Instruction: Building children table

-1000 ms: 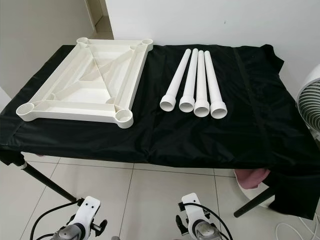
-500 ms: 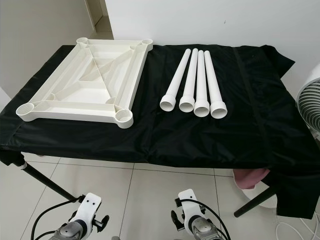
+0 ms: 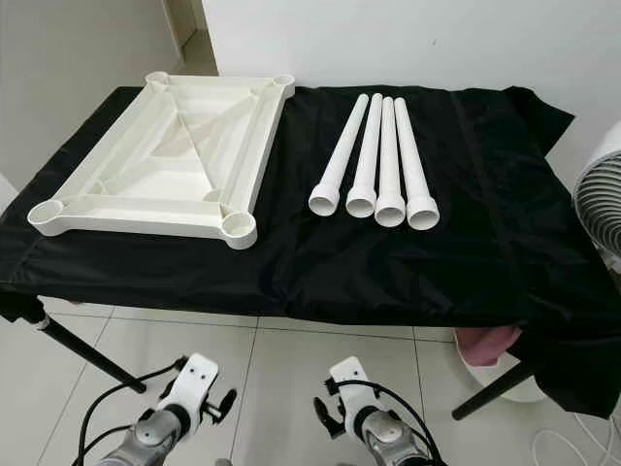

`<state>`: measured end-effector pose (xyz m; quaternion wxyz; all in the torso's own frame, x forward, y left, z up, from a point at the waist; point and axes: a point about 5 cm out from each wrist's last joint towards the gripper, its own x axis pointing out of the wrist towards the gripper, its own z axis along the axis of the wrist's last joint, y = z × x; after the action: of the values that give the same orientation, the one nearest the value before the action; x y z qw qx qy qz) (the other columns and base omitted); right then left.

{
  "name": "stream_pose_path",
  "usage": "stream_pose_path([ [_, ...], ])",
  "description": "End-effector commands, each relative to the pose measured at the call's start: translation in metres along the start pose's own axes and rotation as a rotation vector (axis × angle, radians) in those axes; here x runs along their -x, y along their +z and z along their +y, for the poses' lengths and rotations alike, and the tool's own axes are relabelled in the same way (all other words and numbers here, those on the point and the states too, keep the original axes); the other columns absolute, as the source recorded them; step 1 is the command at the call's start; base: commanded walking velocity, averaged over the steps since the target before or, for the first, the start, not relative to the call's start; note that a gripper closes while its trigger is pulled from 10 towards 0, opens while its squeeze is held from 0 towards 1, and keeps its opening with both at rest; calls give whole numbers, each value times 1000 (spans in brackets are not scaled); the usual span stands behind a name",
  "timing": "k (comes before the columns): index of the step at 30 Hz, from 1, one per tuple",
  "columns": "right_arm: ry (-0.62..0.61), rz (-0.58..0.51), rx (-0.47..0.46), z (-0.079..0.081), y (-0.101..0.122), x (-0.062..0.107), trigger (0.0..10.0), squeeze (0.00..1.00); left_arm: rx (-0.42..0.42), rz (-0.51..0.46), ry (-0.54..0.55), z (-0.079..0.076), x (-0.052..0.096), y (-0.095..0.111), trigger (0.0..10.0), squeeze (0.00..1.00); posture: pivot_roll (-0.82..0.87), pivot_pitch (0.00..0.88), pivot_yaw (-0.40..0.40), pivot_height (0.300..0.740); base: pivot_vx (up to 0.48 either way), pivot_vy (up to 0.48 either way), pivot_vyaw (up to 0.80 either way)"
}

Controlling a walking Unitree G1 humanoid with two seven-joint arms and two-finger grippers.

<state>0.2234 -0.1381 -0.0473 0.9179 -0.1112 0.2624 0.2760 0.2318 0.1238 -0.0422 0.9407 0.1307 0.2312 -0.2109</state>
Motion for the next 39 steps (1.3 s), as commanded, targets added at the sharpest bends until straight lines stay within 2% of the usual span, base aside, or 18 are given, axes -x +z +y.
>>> stream_pose_path([
  [1, 31, -17, 14, 4, 3, -1, 10000, 0, -3, -9, -312, -14, 3, 0, 10000, 0, -48, 40, 54, 740, 0, 0, 0],
  [7, 123, -80, 53, 7, 14, -4, 10000, 0, -64, -91, -403, -22, 0, 16, 10000, 0, -29, 45, 28, 740, 0, 0, 0],
  [8, 159, -101, 77, 8, 18, -4, 10000, 0, -100, -113, -435, -25, -1, 21, 10000, 0, -20, 44, 18, 740, 0, 0, 0],
  [11, 200, -115, 99, 8, 21, -4, 10000, 0, -119, -132, -464, -28, 0, 24, 10000, 0, -8, 44, 10, 740, 0, 0, 0],
  [15, 329, -147, 153, 8, 30, -3, 10000, 0, -161, -185, -547, -33, 4, 31, 10000, 0, 5, 43, -2, 740, 0, 0, 0],
  [17, 329, -147, 153, 8, 30, -3, 10000, 0, -161, -185, -547, -33, 4, 31, 10000, 0, 5, 43, -2, 740, 0, 0, 0],
  [19, 423, -166, 193, 8, 37, -2, 10000, 0, -199, -195, -584, -31, 9, 32, 10000, 0, 15, 48, -11, 740, 0, 0, 0],
  [24, 509, -163, 228, 6, 41, 0, 10000, 0, -218, -195, -609, -26, 14, 34, 10000, 0, 17, 49, -10, 740, 0, 0, 0],
  [26, 545, -152, 239, 3, 42, 2, 10000, 0, -202, -197, -630, -21, 17, 36, 10000, 0, 19, 53, -11, 740, 0, 0, 0],
  [28, 586, -129, 249, -3, 41, 5, 10000, 0, -188, -199, -639, -9, 23, 39, 10000, 0, 17, 56, -12, 740, 0, 0, 0],
  [32, 629, -99, 270, -11, 38, 11, 10000, 0, -197, -212, -634, 1, 32, 43, 10000, 0, 12, 62, -16, 740, 0, 0, 0],
  [39, 719, -124, 303, -14, 44, 17, 10000, 0, -176, -257, -690, -1, 45, 55, 10000, 0, 3, 69, -14, 740, 0, 0, 0],
])
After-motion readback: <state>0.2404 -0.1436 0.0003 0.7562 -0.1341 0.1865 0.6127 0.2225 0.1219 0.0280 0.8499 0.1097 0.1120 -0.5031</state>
